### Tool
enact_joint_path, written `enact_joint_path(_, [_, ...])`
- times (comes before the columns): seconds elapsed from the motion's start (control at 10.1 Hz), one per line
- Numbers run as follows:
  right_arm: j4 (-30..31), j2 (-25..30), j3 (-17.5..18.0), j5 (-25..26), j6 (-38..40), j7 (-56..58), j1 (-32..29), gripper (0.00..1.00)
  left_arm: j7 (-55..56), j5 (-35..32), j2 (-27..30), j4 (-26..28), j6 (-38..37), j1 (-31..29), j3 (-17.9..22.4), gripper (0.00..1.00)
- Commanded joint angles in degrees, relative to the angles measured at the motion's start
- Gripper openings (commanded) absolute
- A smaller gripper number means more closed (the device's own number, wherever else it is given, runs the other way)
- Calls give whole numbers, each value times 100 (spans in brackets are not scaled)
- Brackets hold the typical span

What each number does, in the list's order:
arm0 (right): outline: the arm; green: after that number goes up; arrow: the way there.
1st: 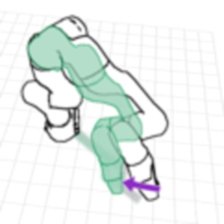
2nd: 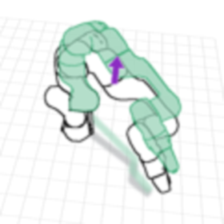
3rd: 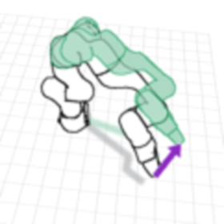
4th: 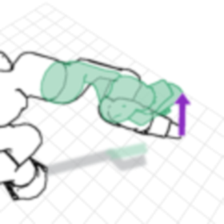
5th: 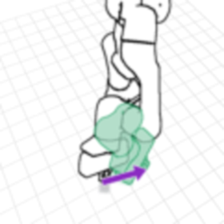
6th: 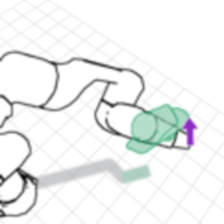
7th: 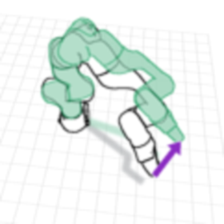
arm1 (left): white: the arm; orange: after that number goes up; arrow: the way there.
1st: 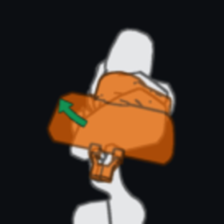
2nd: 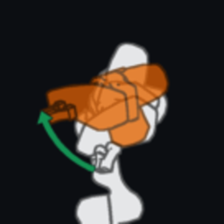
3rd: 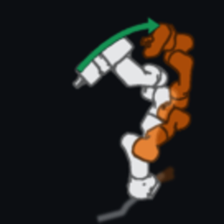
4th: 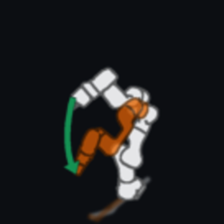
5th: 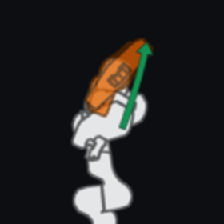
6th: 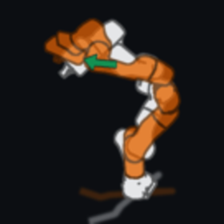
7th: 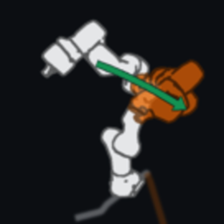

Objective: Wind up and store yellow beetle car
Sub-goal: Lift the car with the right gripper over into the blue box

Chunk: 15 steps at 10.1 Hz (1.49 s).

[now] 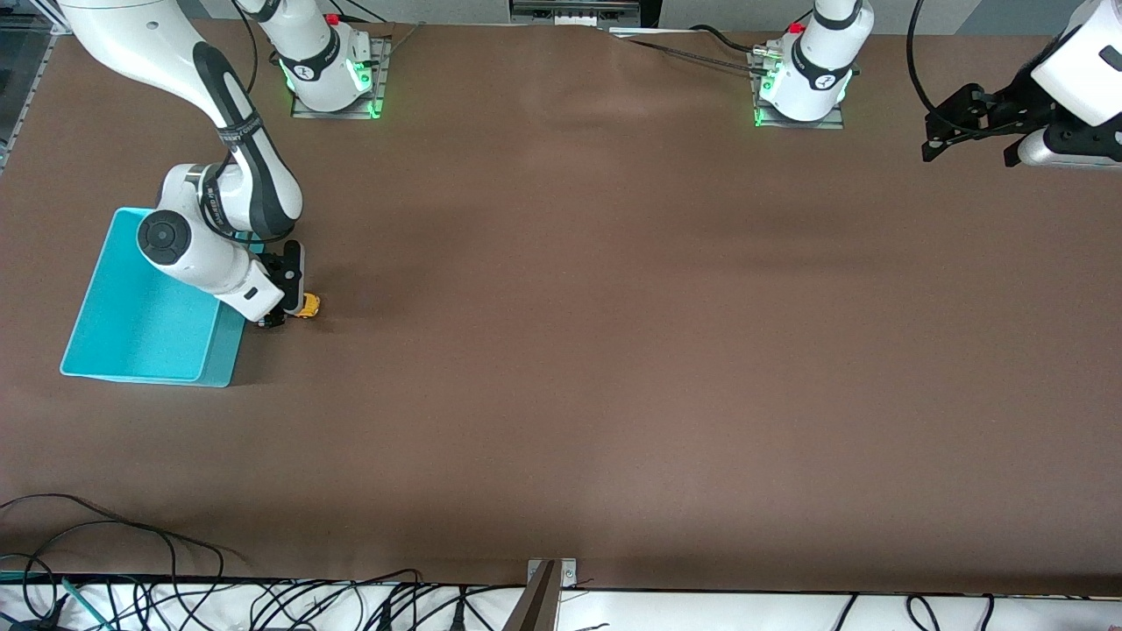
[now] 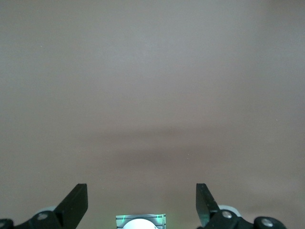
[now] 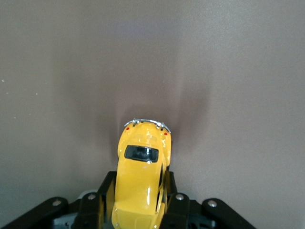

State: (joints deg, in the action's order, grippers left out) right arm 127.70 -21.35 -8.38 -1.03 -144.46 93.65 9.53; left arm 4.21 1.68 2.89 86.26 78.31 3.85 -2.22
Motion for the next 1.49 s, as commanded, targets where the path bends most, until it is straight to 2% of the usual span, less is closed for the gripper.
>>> enact_joint_path(0.0, [19, 340, 11, 51, 249, -13, -30, 0, 63, -107, -122, -268, -166, 37, 2, 100])
enact_joint_path(0.3, [-279, 815, 55, 51, 707, -294, -12, 0, 71, -107, -122, -268, -166, 37, 2, 100])
enact_joint_path(0.5, [-824, 912, 20, 59, 1837, -469, -12, 0, 71, -107, -113, -268, -166, 37, 2, 100])
enact_joint_path(0.6, [-1070, 948, -41, 68, 2051, -497, -21, 0, 63, -107, -122, -268, -166, 37, 2, 100])
enact_joint_path(0.7, [-1220, 992, -268, 86, 2341, -497, -21, 0, 63, -107, -113, -268, -166, 37, 2, 100])
enact_joint_path(0.9, [-1248, 1044, -926, 103, 2449, -323, -21, 0, 63, -107, -122, -268, -166, 37, 11, 100])
enact_joint_path(1.09, [-1196, 949, -1506, 331, 2091, -58, -39, 0, 63, -107, -122, -268, -166, 37, 11, 100])
enact_joint_path(1.19, [-1169, 661, -1796, 280, 1871, -75, -56, 0, 63, -107, -122, -268, -166, 37, 11, 100])
enact_joint_path(1.39, [-1099, 89, -1905, 183, 1309, -119, -432, 0, 63, -107, -122, -268, -166, 37, 11, 100])
